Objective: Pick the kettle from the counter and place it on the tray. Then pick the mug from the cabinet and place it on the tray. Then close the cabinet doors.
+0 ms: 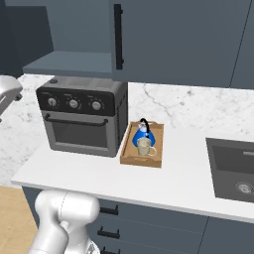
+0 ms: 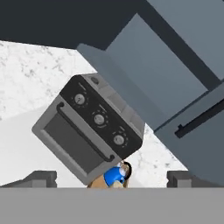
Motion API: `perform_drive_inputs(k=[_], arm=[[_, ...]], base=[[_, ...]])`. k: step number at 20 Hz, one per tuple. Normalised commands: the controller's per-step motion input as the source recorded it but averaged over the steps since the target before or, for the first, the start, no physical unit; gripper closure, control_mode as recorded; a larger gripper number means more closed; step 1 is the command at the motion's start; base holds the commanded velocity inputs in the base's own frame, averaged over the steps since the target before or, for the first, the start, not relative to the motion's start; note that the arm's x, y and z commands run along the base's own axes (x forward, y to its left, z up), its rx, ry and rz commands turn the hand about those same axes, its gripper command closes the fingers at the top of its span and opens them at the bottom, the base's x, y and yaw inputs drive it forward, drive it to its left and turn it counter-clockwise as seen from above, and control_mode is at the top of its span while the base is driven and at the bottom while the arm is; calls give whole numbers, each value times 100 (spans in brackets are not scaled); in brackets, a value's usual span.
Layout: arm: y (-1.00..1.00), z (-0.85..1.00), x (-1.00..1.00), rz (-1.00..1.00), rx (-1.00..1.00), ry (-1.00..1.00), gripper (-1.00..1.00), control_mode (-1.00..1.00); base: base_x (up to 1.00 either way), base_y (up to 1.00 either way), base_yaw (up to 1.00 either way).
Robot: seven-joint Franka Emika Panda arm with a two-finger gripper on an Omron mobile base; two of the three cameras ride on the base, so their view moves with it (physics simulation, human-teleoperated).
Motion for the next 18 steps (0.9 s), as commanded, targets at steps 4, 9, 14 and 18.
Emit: perform_drive_inputs(k=[4,9,14,18], arm=[[49,-4,-46,9,-38,-1,-100,-100],[36,-7,-33,2,-31,-14,-100,-100],[45,-11,-1,0,-27,-23,-100,-100],[56,-3,0,0,-22,-20,-100,-100]], base=[[0,0,0],[0,0,0],[0,0,0],[0,0,0]])
